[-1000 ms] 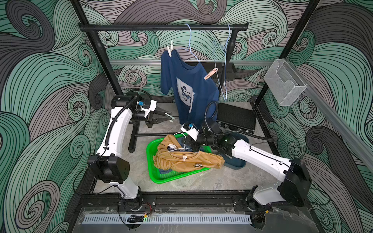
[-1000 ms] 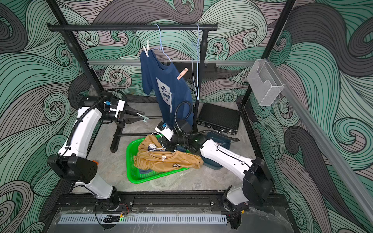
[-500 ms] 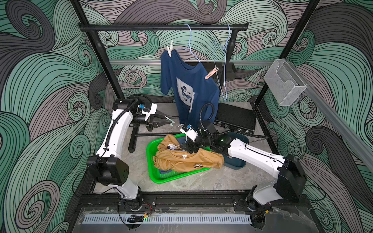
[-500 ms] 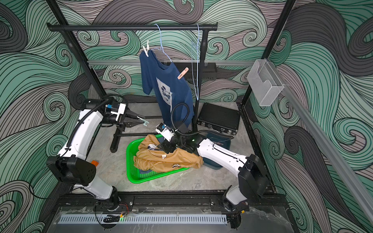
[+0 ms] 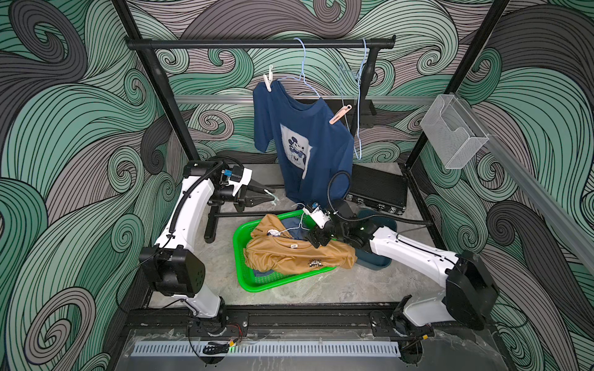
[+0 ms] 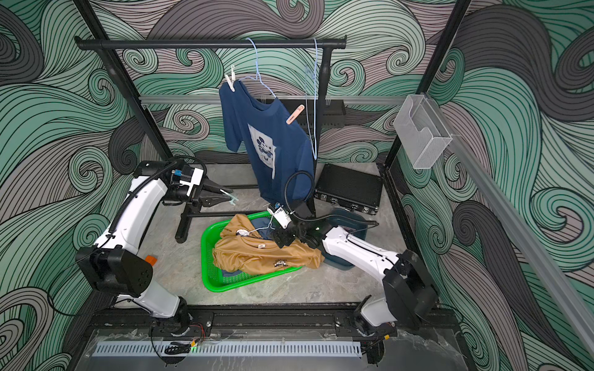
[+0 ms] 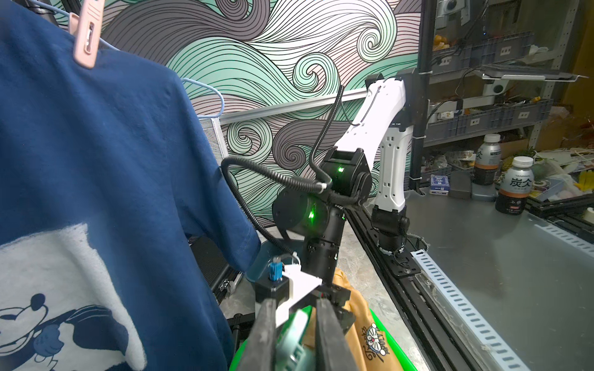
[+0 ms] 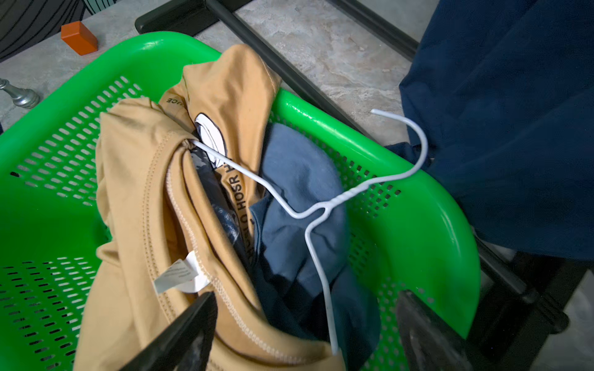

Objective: Remove the clothespins securing t-shirts to the hanger
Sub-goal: Place the hanger in the basket.

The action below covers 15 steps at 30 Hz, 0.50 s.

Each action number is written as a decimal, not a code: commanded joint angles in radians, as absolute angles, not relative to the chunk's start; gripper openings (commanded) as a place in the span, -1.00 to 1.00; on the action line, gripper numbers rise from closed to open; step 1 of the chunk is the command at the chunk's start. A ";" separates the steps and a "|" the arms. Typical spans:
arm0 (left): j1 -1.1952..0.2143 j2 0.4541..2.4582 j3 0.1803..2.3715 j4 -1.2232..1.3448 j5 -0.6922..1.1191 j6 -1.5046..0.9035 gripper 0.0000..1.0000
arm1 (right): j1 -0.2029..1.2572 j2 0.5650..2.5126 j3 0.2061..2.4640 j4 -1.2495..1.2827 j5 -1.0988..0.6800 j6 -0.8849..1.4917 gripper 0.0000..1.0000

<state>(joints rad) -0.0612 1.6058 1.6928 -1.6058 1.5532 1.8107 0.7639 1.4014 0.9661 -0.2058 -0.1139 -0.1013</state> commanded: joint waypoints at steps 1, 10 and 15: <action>-0.067 1.601 1.691 -1.792 1.683 1.835 -0.88 | 0.772 1.285 0.961 -0.224 -0.064 -0.124 0.77; -0.068 1.605 1.698 -1.792 1.683 1.836 -0.88 | 0.946 1.112 1.016 -0.188 -0.030 -0.199 0.73; -0.068 1.611 1.692 -1.793 1.683 1.841 -0.89 | 1.010 1.174 1.141 -0.146 -0.030 -0.245 0.67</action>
<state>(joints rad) -0.0616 1.6062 1.6909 -1.6062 1.5532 1.8191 0.9905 1.1473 1.0782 -0.2066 -0.0483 -0.2073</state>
